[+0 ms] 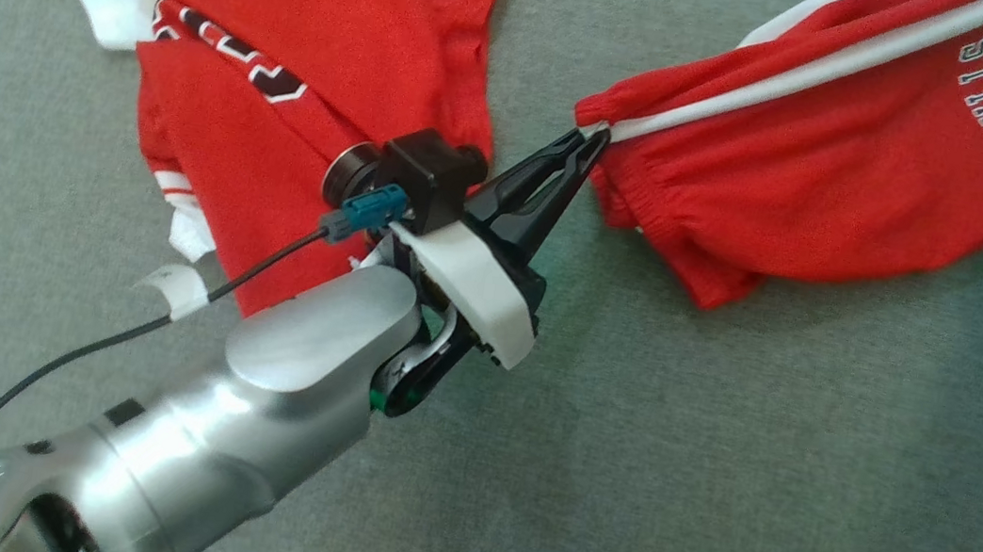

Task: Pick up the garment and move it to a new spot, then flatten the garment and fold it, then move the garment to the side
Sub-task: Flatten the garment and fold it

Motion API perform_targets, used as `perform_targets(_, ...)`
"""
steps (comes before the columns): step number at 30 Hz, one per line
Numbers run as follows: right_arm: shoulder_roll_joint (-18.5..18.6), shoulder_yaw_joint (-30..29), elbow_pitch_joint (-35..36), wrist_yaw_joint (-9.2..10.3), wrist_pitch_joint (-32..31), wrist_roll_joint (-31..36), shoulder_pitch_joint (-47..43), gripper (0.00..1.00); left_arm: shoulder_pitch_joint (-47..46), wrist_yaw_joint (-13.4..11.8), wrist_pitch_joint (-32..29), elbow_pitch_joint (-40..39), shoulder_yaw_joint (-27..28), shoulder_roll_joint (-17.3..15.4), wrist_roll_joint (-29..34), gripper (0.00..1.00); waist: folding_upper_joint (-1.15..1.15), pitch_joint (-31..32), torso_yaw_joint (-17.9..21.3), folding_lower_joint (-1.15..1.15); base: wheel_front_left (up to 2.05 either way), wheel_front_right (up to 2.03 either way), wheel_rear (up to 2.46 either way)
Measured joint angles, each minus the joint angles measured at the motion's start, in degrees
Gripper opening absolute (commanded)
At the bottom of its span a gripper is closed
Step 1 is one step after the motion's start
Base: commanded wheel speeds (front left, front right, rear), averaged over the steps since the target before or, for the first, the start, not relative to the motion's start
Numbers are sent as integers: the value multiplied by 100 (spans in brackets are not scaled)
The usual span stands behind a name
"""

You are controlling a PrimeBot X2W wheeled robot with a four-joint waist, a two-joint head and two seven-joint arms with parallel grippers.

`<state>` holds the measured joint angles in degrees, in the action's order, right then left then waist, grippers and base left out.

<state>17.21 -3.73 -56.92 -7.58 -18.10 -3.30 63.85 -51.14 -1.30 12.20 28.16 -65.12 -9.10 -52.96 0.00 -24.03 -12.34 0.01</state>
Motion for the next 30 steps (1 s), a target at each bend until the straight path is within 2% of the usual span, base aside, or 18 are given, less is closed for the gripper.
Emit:
perform_targets(4,21,-33,-350,0,157,115,204,0,-73,87,56,192,9,138,9,0,0,-167,-144,0,0,0,0)
perform_targets(5,35,-76,-409,0,232,174,220,33,-87,86,56,245,3,165,36,0,0,-193,-166,0,0,0,0)
perform_targets(6,53,-129,-458,0,309,254,238,100,-116,77,59,307,-16,185,136,20,0,-217,-184,0,0,0,0)
perform_targets(7,74,-170,-533,0,313,320,264,100,-151,68,91,353,-25,204,230,63,0,-237,-199,0,0,0,0)
perform_targets(8,88,-198,-594,1,371,383,281,100,-186,42,109,388,-23,225,277,88,0,-258,-209,-1,0,0,0)
perform_targets(9,98,-257,-638,1,456,398,303,100,-207,2,129,437,-9,244,288,100,0,-275,-215,-1,0,0,0)
perform_targets(15,89,-1021,-824,2,938,393,636,100,-209,-74,200,622,125,267,361,100,0,-254,-165,0,0,0,0)
perform_targets(19,-38,-1112,-869,3,1151,399,711,100,-204,-130,210,625,320,252,365,100,0,-149,-109,-1,0,0,0)
perform_targets(25,-232,-927,-856,3,1873,324,645,100,81,-449,225,323,1022,62,714,100,0,273,93,-1,0,0,0)
perform_targets(28,-346,-714,-742,3,2249,-16,398,100,377,-625,225,44,1460,-86,951,100,0,506,204,-2,0,0,0)
perform_targets(30,-467,-588,-648,3,2428,-309,98,100,578,-836,225,-200,1690,-233,1377,100,0,676,281,-2,0,0,0)
